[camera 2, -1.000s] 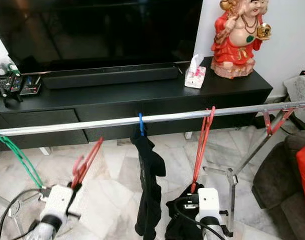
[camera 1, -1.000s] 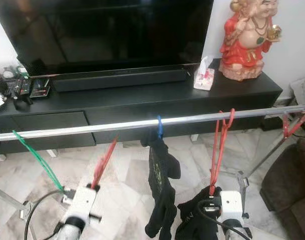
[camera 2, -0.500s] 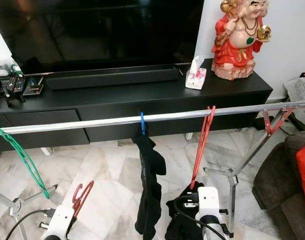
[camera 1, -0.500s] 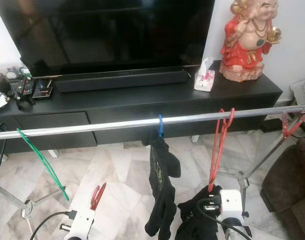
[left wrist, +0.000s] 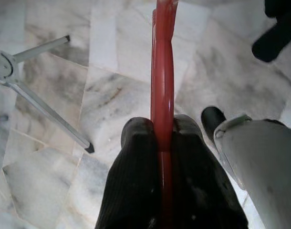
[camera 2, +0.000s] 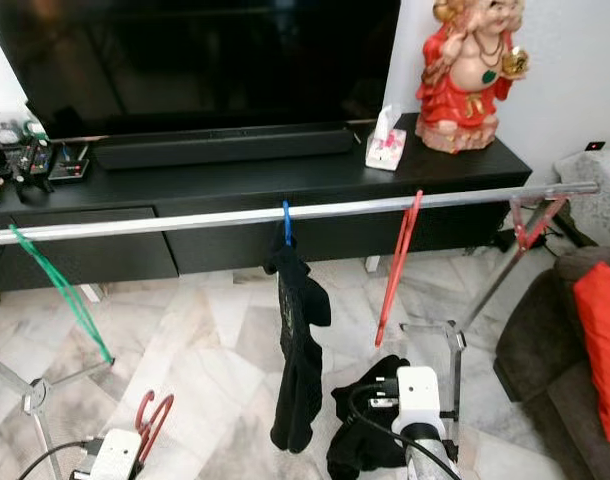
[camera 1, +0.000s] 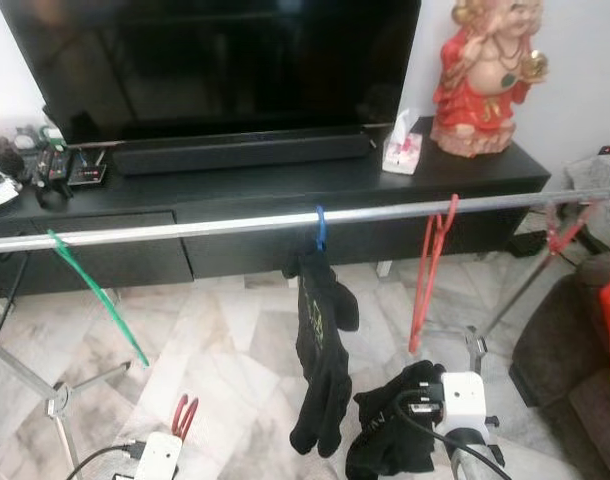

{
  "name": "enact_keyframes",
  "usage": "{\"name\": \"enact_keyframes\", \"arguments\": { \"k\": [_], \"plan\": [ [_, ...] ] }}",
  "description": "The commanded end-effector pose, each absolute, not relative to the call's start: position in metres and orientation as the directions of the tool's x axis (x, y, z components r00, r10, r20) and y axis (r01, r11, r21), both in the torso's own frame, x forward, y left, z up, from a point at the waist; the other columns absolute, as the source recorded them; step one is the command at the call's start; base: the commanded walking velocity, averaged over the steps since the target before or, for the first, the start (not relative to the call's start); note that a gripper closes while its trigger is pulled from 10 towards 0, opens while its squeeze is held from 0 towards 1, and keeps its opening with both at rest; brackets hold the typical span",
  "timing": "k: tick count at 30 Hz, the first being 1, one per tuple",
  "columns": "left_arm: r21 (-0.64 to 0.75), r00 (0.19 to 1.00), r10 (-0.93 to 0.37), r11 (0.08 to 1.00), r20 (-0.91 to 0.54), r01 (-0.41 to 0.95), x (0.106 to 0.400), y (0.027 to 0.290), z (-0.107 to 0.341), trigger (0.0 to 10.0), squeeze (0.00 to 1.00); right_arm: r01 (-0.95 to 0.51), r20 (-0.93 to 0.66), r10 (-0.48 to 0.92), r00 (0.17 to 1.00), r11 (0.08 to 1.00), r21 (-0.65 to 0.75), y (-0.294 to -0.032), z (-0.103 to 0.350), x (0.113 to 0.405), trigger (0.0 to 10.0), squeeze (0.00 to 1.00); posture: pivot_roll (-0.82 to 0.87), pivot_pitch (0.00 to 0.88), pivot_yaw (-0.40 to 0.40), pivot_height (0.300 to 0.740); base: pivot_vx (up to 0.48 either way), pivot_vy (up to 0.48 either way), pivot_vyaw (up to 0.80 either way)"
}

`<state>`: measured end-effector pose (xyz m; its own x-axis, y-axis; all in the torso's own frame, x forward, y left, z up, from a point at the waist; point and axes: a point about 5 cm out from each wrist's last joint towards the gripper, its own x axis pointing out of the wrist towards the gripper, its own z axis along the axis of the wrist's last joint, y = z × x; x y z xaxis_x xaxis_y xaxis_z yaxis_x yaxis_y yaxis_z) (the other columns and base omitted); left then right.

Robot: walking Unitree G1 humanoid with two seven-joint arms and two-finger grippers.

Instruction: Hang hanger

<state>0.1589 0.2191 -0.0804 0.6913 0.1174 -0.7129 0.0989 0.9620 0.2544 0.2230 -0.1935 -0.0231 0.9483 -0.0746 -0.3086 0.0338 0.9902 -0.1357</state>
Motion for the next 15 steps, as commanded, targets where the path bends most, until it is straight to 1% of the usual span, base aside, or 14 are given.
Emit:
{"name": "enact_keyframes", "arguments": {
  "k": [1, 10, 15],
  "plan": [
    [0.258, 0.703, 0.118, 0.961, -0.702, 0.097, 0.162, 0.218, -0.079, 10.0, 0.0, 0.054, -0.278, -0.091, 0.956, 0.989, -0.14, -0.198, -0.016, 0.229, 10.0, 0.0, -0.12, 0.0, 0.023, 0.74, -0.281, 0.0, 0.0],
    [0.25, 0.705, 0.107, 0.963, -0.701, 0.103, 0.161, 0.213, -0.08, 10.0, 0.0, 0.072, -0.238, -0.107, 0.965, 0.986, -0.15, -0.202, -0.007, 0.236, 10.0, 0.0, -0.12, 0.0, 0.023, 0.74, -0.282, 0.0, 0.0],
    [0.247, 0.703, 0.103, 0.963, -0.704, 0.106, 0.16, 0.212, -0.081, 10.0, 0.0, 0.075, -0.24, -0.111, 0.964, 0.985, -0.154, -0.202, -0.007, 0.238, 10.0, 0.0, -0.12, 0.0, 0.022, 0.74, -0.283, 0.0, 0.0]
  ]
}}
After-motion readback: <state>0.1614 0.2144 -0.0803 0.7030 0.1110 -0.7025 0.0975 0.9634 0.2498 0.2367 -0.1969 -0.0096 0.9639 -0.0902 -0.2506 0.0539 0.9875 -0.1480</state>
